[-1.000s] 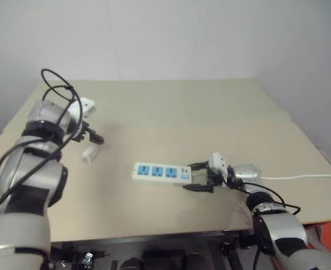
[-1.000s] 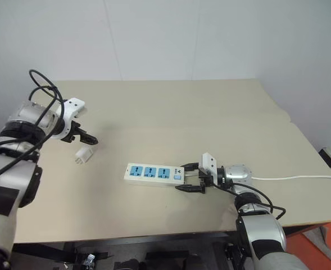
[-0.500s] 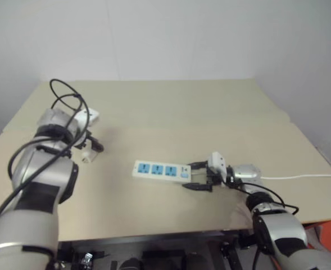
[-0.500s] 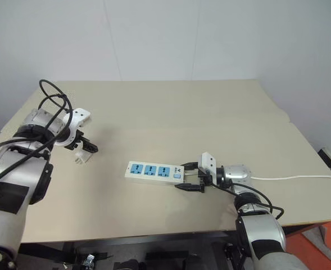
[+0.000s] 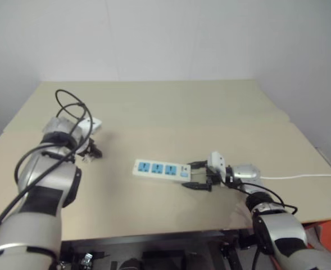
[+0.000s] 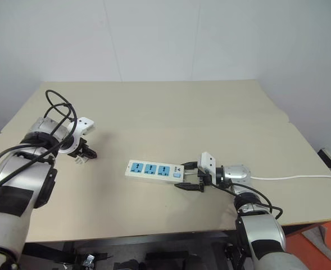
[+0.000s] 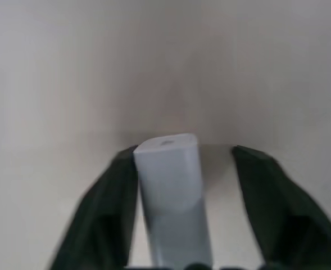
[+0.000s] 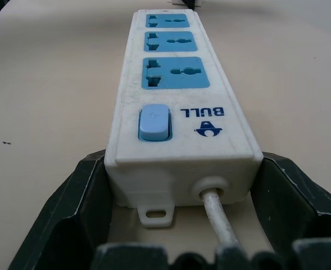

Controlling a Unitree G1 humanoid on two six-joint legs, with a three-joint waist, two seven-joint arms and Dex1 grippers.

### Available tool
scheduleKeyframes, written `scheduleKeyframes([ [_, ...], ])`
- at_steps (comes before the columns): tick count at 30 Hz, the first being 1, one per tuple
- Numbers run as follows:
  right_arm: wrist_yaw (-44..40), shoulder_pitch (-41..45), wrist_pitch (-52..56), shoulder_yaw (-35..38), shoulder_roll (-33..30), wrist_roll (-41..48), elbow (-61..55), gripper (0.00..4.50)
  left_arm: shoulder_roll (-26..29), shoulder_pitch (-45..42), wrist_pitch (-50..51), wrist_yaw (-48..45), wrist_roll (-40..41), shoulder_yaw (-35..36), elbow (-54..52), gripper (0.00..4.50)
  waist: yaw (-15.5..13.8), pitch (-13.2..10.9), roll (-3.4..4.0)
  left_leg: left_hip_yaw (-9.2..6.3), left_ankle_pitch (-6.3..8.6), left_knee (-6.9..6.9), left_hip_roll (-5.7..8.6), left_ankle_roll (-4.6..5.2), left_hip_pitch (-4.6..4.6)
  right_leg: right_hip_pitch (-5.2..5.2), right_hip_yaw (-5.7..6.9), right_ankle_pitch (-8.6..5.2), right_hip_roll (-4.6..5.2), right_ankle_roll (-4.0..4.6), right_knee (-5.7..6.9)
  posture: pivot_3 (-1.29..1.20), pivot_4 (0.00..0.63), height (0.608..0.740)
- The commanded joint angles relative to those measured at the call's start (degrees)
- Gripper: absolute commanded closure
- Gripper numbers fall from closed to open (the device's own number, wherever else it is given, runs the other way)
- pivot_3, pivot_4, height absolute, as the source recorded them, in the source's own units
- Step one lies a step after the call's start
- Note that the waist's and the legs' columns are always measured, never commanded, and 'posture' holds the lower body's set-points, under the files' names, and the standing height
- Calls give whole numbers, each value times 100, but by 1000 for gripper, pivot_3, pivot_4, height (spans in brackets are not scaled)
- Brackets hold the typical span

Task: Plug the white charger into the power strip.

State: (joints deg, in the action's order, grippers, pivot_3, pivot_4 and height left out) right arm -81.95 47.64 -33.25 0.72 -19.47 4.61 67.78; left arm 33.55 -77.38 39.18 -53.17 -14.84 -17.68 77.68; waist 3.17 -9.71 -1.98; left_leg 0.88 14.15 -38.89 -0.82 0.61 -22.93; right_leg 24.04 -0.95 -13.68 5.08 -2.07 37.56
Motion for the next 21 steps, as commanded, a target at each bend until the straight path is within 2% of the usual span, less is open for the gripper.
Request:
scheduleKeyframes([
  [1,199,-22,6,-61,-43,-130,50,1090,18,-65,65,-36,-139,27,-20,3312,7,0,0,0,0,0,0,0,0,0,0,0,0,0,0,0,150,740],
  [2,201,-20,11,-63,-49,-129,51,1090,27,-103,87,-70,-146,39,-31,3504,12,0,0,0,0,0,0,0,1,0,0,0,0,0,0,0,150,740],
  [8,233,-58,2,-68,-74,-126,42,1090,108,-516,541,-579,-82,138,-159,3489,20,0,-1,0,0,0,1,0,-5,2,2,0,0,0,-1,0,150,740],
  [14,257,-173,-21,-56,-87,-105,-2,1090,23,-799,1945,-1438,-115,-149,-778,3489,42,-1,-3,-1,0,0,2,0,-7,0,6,-1,0,-2,-4,0,150,740],
  [17,261,-245,-34,-55,-87,-94,-31,1090,175,-60,3368,-1888,131,-596,-2640,3489,57,0,0,-4,0,3,2,0,-3,-2,4,-2,-1,-3,-3,0,150,740],
  [19,258,-284,-35,-58,-90,-86,-60,1090,493,775,4385,-1800,432,-784,-4598,3489,70,1,1,-25,0,6,-2,0,4,-3,-7,-2,0,-4,4,0,150,740],
  [21,252,-309,-27,-61,-94,-75,-88,1090,722,1424,5085,-1561,734,-728,-5997,3489,71,1,1,-42,1,4,-4,-1,1,2,-11,-3,0,-5,8,0,150,740],
])
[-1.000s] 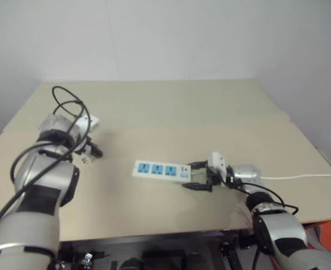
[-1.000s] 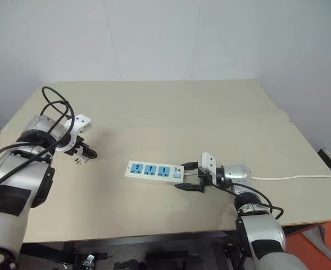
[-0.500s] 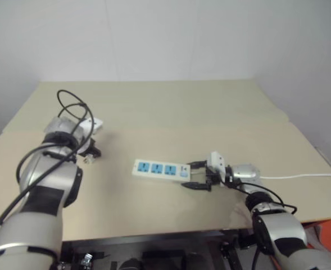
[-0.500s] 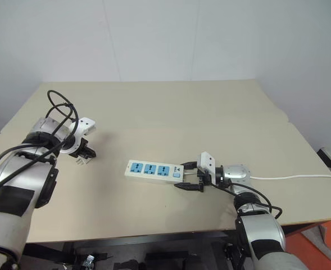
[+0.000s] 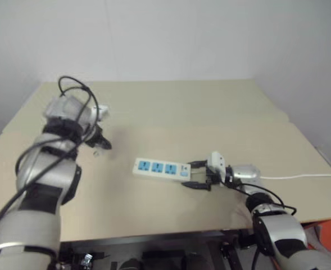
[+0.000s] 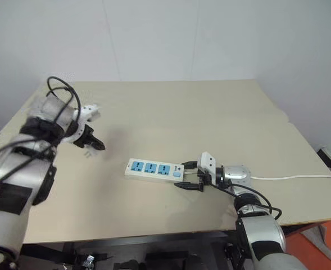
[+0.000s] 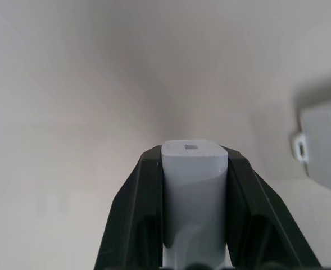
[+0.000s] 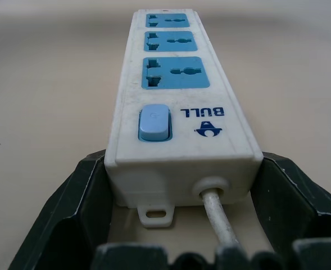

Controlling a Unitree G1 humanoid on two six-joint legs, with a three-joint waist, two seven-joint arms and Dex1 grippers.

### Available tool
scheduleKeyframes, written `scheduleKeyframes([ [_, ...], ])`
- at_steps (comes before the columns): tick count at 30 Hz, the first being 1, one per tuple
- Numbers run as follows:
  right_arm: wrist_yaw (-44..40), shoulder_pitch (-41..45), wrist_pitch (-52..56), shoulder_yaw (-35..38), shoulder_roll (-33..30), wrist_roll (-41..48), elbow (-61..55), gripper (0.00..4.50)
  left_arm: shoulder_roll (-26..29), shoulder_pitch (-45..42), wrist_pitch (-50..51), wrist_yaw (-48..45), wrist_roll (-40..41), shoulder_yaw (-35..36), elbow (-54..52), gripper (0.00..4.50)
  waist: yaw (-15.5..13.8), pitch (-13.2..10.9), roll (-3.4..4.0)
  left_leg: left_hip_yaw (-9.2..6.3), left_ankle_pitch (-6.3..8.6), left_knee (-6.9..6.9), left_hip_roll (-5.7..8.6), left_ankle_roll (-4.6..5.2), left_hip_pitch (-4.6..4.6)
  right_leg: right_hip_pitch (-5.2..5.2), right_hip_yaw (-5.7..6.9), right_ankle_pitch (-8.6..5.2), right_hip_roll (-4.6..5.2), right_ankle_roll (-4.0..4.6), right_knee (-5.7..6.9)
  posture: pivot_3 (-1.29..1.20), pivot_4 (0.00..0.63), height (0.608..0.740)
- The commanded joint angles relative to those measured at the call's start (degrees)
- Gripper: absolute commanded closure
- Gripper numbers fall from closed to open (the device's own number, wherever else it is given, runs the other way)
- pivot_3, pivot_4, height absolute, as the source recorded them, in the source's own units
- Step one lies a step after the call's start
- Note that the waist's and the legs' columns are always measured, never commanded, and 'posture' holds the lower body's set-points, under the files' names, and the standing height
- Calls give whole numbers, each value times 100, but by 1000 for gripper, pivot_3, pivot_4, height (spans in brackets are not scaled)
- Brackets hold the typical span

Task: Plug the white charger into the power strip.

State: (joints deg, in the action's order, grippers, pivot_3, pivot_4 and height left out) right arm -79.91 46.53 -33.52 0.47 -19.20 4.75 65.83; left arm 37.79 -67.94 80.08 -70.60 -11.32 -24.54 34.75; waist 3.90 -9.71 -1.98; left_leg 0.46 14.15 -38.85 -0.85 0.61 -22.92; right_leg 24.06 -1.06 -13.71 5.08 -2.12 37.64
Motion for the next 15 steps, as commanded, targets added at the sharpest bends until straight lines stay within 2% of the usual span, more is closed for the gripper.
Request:
scheduleKeyframes([
  [1,53,-204,4,-40,-122,-87,99,1090,385,825,1150,342,474,28,-2304,3489,-9,0,0,-5,0,0,-1,0,-3,1,-2,0,-1,0,0,0,150,740],
  [4,49,-204,22,-39,-127,-78,89,1090,525,1501,1242,762,790,292,-3325,3489,-48,0,0,-15,-1,-3,-1,-3,-4,0,-2,1,2,1,2,0,150,740],
  [7,43,-182,37,-46,-134,-82,101,1090,564,1881,1242,1193,1100,515,-3830,3489,-96,1,0,-16,-3,-3,2,-5,11,-15,-3,1,8,2,1,0,150,740],
  [15,0,-188,50,-53,-156,-71,73,1090,605,2247,1242,2163,1927,756,-4345,3489,-129,1,0,-14,-2,-2,6,-3,14,-21,-2,1,6,2,-6,0,150,740],
])
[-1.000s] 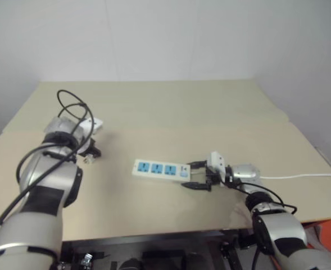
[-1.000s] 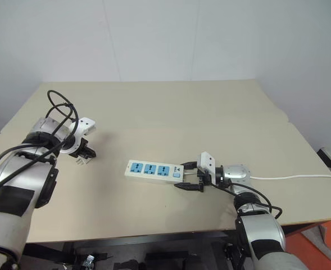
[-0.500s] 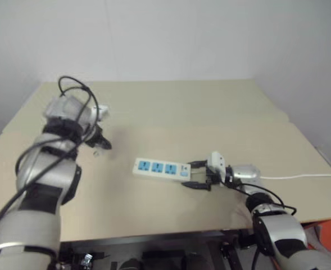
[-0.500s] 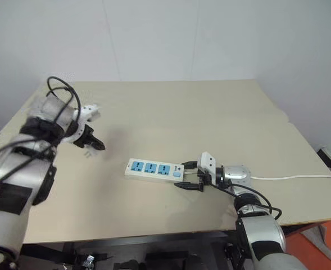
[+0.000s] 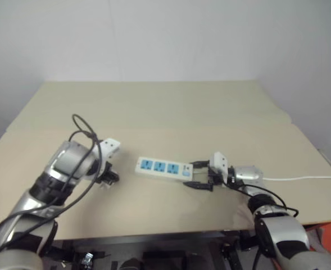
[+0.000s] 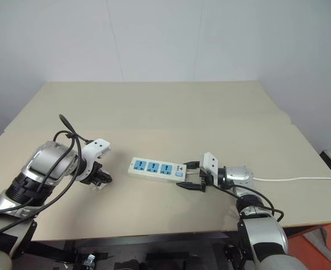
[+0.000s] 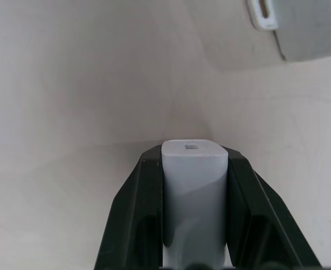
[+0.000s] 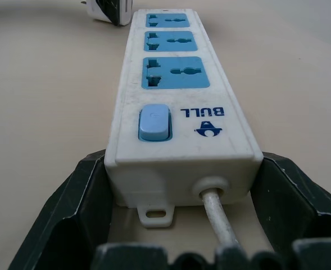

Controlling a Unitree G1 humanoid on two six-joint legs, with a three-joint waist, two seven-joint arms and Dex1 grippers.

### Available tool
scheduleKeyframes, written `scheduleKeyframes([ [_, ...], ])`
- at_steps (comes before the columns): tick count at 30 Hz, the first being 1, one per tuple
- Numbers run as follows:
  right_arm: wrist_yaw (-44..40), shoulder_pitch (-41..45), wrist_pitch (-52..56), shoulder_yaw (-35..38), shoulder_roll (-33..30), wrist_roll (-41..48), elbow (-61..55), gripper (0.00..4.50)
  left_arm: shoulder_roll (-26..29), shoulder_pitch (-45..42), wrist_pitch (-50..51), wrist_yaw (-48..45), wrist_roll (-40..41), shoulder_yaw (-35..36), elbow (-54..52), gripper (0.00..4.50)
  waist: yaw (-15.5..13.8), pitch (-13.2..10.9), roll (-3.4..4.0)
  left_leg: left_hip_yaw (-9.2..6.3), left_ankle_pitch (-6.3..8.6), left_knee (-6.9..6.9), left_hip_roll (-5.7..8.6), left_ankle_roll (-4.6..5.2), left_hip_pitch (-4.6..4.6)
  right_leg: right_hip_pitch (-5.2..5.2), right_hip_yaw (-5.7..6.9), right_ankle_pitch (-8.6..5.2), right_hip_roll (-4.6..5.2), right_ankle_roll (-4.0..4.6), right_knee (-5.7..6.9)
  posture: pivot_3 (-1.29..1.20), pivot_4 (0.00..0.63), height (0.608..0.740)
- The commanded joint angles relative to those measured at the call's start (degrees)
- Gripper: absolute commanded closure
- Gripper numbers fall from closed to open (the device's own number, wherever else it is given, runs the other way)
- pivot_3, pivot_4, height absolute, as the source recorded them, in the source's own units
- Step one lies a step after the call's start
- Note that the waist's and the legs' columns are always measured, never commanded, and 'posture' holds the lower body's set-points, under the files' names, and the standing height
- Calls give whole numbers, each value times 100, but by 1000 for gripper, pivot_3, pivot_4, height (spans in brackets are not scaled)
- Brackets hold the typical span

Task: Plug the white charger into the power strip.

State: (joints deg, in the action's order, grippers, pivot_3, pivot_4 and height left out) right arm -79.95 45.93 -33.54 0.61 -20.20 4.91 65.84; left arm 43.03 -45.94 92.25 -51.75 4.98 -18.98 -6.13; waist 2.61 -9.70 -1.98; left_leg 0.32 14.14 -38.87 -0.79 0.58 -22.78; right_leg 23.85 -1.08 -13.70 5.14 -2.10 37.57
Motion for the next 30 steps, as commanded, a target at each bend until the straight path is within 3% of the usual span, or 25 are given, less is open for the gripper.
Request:
scheduleKeyframes([
  [1,5,-135,50,-67,-59,-88,76,1090,86,65,25,412,370,211,-303,3489,0,0,0,0,0,0,0,0,0,0,0,0,0,0,0,0,150,740],
  [2,7,-142,47,-69,-60,-91,80,1090,84,79,25,517,489,256,-315,3489,-2,0,0,0,0,0,0,0,0,0,0,0,0,0,1,0,150,740],
  [12,47,-121,68,-87,-69,-126,118,1090,220,-97,25,1375,1622,477,-221,136,-2,0,0,0,0,0,1,0,1,-1,0,0,1,0,0,0,150,740],
  [19,94,-75,89,-106,-69,-162,161,1090,322,-688,25,1882,2526,281,330,26,-3,0,-1,-1,0,0,2,0,1,-2,0,0,1,0,0,0,150,740],
  [26,179,-39,80,-133,-48,-204,209,1090,787,-1558,25,1928,3374,-868,1096,26,0,0,0,0,0,0,4,-1,6,-6,-2,0,1,0,0,0,150,740],
  [30,214,-43,59,-122,-48,-200,222,1090,666,-1914,25,2025,3388,-1248,1615,26,-3,0,0,0,0,3,4,0,30,-30,-1,0,-1,0,-4,0,150,740],
])
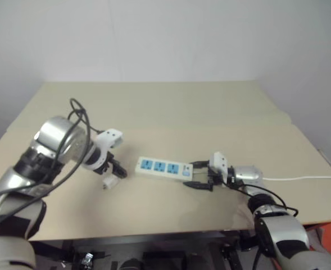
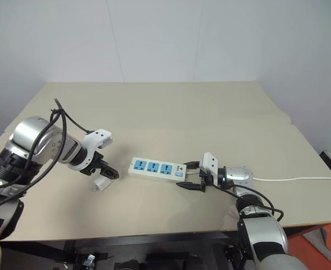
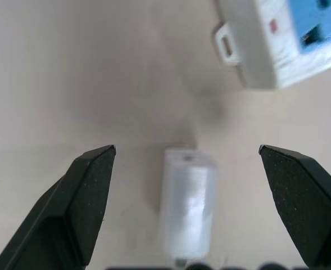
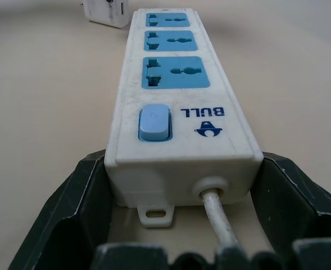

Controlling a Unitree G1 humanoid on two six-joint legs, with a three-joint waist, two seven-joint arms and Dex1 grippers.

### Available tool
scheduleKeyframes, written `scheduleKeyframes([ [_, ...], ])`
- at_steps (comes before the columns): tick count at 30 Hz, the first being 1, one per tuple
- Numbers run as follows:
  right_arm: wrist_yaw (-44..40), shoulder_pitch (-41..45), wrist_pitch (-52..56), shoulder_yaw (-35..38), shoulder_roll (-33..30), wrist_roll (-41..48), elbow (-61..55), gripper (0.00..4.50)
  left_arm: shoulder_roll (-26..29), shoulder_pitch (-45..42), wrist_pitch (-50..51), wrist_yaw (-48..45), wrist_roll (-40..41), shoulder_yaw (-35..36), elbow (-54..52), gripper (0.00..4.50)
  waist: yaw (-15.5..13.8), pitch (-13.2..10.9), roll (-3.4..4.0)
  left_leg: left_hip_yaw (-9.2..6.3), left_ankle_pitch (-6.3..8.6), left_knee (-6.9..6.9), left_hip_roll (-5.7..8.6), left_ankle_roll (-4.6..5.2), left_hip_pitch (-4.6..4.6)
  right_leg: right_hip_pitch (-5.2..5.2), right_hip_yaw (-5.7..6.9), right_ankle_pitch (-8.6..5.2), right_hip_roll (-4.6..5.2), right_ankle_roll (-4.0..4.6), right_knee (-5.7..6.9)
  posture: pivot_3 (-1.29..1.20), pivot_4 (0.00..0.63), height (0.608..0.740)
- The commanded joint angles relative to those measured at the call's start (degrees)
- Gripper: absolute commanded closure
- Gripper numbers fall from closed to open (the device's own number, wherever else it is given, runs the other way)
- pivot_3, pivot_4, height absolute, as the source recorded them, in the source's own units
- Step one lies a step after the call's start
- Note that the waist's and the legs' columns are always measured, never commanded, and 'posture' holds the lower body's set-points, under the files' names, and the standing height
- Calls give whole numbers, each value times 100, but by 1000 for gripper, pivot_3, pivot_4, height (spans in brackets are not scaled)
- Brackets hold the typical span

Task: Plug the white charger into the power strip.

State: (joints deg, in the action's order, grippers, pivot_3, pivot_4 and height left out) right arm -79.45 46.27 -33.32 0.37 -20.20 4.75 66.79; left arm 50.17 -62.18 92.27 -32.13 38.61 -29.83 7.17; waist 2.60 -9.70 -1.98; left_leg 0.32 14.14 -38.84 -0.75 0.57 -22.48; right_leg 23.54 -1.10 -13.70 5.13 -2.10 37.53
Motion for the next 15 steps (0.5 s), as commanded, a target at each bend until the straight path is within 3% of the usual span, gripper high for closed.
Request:
scheduleKeyframes([
  [1,170,-87,29,-98,-48,-184,128,1090,-130,-404,23,41,36,-213,498,26,0,0,0,0,0,3,0,0,14,-18,2,0,-2,0,-8,0,150,740],
  [15,236,-162,-12,-97,-71,-188,125,1090,-450,-878,23,-164,-30,-928,1149,26,1,0,0,-3,1,5,-2,1,27,-40,5,-1,-6,-1,-41,0,150,740],
])
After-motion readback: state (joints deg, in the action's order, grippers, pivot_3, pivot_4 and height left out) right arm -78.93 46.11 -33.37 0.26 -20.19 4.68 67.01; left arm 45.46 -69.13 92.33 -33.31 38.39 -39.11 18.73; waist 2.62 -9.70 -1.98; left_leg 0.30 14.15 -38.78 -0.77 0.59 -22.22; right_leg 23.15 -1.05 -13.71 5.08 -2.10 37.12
